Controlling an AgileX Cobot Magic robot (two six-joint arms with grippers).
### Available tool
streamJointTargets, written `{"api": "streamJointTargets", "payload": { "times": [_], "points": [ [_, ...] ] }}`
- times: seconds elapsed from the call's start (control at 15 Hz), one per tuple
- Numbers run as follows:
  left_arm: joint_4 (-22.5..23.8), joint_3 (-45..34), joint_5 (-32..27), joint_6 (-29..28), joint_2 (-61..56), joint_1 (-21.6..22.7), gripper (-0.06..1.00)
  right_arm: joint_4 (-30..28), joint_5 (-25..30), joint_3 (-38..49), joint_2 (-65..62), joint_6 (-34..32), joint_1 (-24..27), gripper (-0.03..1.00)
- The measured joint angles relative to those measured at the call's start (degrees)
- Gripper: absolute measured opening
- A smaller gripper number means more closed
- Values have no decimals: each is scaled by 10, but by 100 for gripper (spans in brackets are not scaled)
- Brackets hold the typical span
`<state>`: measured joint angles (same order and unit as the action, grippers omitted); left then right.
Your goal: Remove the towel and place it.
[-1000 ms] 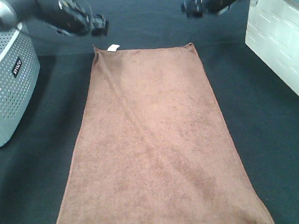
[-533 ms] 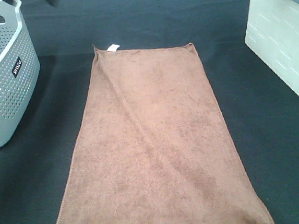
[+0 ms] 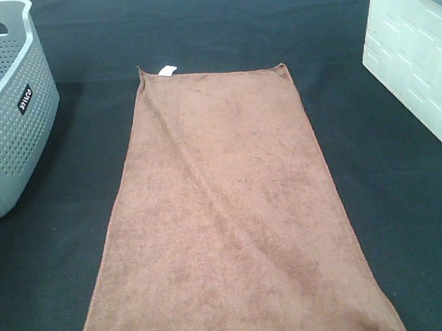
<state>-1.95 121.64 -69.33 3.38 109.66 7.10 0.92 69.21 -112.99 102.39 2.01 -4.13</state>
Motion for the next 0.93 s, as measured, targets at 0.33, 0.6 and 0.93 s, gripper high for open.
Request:
{"api": "streamJointTargets", "payload": {
  "times": [0.33,0.6,0.93],
  "points": [
    [-13,-431,34,10,-332,7,87,-5,6,348,-296,-38,0,70],
    [-18,-666,38,10,-611,7,87,-17,8,531,-505,-78,0,70],
    [-18,-818,38,10,-955,7,86,-52,-33,706,-769,-65,0,70]
  ]
}}
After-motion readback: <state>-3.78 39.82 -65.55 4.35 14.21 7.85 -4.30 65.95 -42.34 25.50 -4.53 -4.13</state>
